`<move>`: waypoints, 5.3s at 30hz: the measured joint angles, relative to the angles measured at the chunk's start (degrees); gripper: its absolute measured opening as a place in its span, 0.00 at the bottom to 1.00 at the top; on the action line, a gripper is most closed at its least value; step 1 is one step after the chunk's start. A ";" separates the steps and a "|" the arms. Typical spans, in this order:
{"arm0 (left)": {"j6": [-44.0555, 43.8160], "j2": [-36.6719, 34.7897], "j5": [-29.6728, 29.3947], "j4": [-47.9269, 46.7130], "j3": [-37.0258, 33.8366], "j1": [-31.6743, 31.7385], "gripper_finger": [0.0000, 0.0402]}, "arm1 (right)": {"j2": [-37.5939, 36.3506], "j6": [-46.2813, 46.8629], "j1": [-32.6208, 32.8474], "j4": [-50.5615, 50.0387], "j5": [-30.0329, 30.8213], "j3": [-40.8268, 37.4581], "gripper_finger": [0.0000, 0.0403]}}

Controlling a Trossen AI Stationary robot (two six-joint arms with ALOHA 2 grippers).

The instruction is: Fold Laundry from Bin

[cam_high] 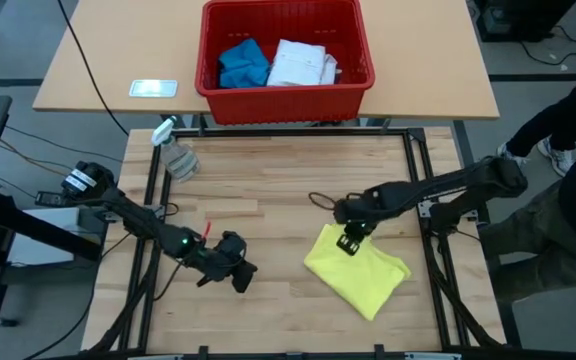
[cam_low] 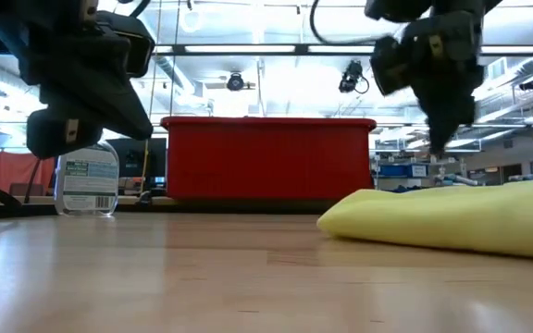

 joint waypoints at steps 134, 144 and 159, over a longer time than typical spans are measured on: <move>35.66 -24.41 4.47 -3.29 0.00 26.34 0.22 | -0.16 -21.75 -20.19 25.47 4.46 10.45 0.00; 34.76 -24.41 5.20 2.11 0.00 37.08 0.30 | 19.71 -43.92 -41.12 15.43 -8.62 39.27 0.01; 35.73 -25.05 5.28 3.29 0.00 38.82 0.30 | 34.42 -59.40 -50.44 4.42 -5.01 65.29 0.20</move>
